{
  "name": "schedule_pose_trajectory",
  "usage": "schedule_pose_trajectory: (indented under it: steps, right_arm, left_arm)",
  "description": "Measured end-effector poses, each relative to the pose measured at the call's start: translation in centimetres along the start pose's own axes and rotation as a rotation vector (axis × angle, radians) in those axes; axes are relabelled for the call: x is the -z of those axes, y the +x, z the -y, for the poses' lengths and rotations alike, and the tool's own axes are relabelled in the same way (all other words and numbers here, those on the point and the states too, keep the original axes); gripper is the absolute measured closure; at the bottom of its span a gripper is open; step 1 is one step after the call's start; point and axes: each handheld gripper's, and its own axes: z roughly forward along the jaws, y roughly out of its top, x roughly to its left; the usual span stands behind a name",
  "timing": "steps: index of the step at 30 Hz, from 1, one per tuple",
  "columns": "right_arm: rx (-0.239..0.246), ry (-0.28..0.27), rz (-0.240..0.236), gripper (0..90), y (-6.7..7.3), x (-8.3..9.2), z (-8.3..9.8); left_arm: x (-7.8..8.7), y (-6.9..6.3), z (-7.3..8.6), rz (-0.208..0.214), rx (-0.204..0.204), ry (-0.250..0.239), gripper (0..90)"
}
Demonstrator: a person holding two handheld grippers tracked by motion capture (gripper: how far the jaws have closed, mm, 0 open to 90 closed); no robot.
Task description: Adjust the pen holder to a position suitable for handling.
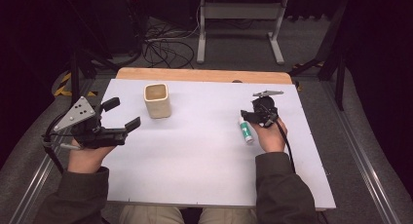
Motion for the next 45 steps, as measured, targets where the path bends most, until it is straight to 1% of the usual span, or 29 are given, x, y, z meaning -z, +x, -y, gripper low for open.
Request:
schedule_pose_trajectory:
  steps: [8,16,24,29,39,45]
  right_arm:
    - [-0.014,0.044,-0.008,45.1,0.2,-1.4,0.3]
    - [-0.020,0.074,-0.016,46.3,0.2,-2.5,0.5]
    - [-0.042,0.099,-0.033,48.7,0.1,-3.2,0.7]
    - [-0.056,0.128,-0.043,49.2,0.1,-4.0,1.0]
    - [-0.065,0.165,-0.055,51.3,0.1,-4.9,1.3]
    - [-0.056,0.168,-0.061,57.1,0.2,-5.1,1.3]
  left_arm:
    - [0.1,0.0,0.1,0.003,0.000,0.001,6.9]
    - [0.1,0.0,0.1,0.002,0.008,0.003,6.9]
    - [0.0,0.0,0.2,0.006,0.002,0.011,6.9]
    - [0.0,0.0,0.2,0.007,0.003,0.013,7.0]
    - [-0.1,-0.1,0.2,0.006,0.004,0.016,7.0]
    - [-0.2,-0.1,0.3,0.011,0.004,0.021,7.1]
